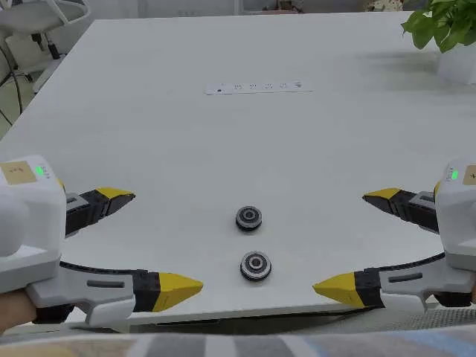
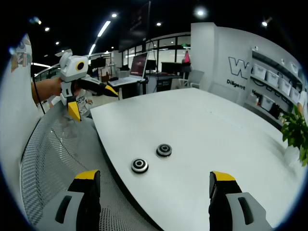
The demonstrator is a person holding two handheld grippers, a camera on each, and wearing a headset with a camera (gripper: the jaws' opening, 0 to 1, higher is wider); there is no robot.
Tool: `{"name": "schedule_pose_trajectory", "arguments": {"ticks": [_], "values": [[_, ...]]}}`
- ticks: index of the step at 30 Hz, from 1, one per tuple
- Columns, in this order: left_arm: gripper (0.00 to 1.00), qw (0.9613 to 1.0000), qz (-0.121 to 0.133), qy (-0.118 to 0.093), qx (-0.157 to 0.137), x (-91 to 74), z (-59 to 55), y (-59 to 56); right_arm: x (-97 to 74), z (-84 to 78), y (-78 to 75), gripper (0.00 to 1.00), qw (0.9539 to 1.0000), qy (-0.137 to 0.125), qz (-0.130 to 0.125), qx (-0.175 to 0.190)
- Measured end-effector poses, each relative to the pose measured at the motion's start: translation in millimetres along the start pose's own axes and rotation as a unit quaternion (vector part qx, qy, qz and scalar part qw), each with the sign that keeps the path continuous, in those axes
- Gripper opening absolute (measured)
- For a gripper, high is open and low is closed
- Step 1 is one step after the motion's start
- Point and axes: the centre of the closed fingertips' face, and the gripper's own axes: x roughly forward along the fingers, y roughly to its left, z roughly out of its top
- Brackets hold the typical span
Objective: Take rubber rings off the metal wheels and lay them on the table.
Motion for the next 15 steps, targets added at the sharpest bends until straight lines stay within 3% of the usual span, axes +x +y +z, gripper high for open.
{"name": "schedule_pose_trajectory", "arguments": {"ticks": [15], "values": [[0.91,1.0,0.001,0.003,0.003,-2.7,0.1,-1.5,-1.1,-1.4,1.2,0.9,0.9999,0.009,0.002,-0.014]]}}
